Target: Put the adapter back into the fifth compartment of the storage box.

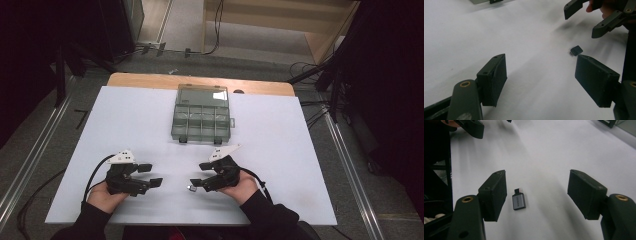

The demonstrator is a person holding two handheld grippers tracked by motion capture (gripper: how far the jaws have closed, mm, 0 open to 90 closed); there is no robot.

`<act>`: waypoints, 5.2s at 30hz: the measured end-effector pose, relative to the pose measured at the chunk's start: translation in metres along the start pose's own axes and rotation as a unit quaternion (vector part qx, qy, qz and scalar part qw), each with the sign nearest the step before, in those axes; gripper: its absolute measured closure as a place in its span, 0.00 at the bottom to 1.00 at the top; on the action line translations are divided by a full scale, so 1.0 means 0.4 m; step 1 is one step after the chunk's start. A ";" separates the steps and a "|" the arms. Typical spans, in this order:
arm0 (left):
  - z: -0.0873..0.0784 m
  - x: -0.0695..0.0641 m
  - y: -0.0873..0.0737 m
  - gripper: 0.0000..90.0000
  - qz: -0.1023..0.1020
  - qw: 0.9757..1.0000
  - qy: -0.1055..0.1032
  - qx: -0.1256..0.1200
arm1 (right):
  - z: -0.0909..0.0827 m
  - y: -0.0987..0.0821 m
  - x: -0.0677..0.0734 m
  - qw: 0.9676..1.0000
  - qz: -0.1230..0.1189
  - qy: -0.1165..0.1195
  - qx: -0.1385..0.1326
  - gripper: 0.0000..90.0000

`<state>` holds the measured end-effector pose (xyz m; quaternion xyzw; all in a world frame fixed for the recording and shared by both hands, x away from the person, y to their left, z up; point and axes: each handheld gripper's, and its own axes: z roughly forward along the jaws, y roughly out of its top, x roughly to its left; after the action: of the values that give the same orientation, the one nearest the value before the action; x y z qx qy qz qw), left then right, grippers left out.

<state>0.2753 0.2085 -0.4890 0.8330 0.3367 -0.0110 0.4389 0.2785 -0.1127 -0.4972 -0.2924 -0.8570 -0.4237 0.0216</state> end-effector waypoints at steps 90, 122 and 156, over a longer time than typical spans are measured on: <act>0.001 0.010 -0.002 0.29 -0.006 1.000 -0.004 -0.004 | 0.019 0.029 -0.013 0.999 0.012 -0.013 0.036 0.83; 0.000 0.007 -0.001 0.29 -0.004 1.000 -0.002 -0.006 | 0.037 0.121 -0.059 0.998 0.040 -0.021 0.033 0.83; -0.001 0.004 -0.002 0.29 -0.005 1.000 0.005 -0.012 | 0.039 0.231 -0.106 0.998 0.053 -0.013 0.025 0.83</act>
<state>0.2761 0.2101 -0.4898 0.8261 0.3430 -0.0051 0.4471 0.3649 -0.0780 -0.4533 -0.3425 -0.8510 -0.3962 0.0401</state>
